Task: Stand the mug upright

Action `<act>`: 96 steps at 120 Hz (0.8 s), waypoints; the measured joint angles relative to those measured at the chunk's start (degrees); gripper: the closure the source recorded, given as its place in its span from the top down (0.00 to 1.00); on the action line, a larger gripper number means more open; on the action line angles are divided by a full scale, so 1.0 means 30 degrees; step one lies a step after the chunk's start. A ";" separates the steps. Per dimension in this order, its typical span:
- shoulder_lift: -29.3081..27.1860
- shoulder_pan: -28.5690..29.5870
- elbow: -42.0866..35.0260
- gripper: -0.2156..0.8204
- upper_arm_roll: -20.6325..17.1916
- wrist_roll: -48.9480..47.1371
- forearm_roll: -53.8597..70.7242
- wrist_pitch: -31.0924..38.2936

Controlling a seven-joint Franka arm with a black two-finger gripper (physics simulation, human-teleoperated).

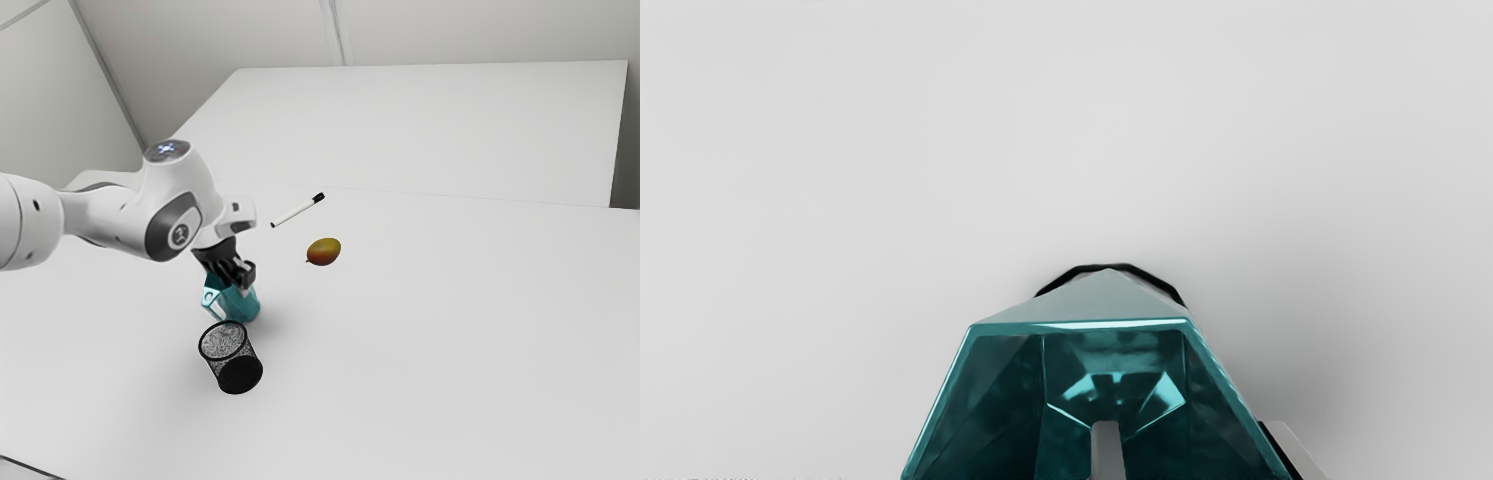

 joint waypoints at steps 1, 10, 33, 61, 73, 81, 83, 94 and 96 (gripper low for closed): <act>-0.0018 0.0007 0.0000 0.33 0.0000 0.0000 -0.0001 -0.0002; -0.0127 0.0068 0.0001 0.35 0.0000 0.0003 -0.0019 -0.0014; -0.0474 0.0174 -0.0003 0.39 0.0000 0.0009 -0.0077 -0.0059; -0.0815 -0.0303 -0.0014 0.49 0.0000 0.0006 -0.0200 -0.0244; -0.0977 -0.0666 -0.0009 0.53 0.0000 0.0000 -0.0227 -0.0351; -0.1146 -0.0822 -0.0006 0.54 0.0000 -0.0003 -0.0236 -0.0411; -0.1194 -0.0838 -0.0004 0.54 0.0000 -0.0004 -0.0237 -0.0425; -0.1519 -0.0826 -0.0023 0.56 0.0000 -0.0008 -0.0252 -0.0499; -0.1576 -0.0826 -0.0017 0.56 0.0000 -0.0008 -0.0259 -0.0514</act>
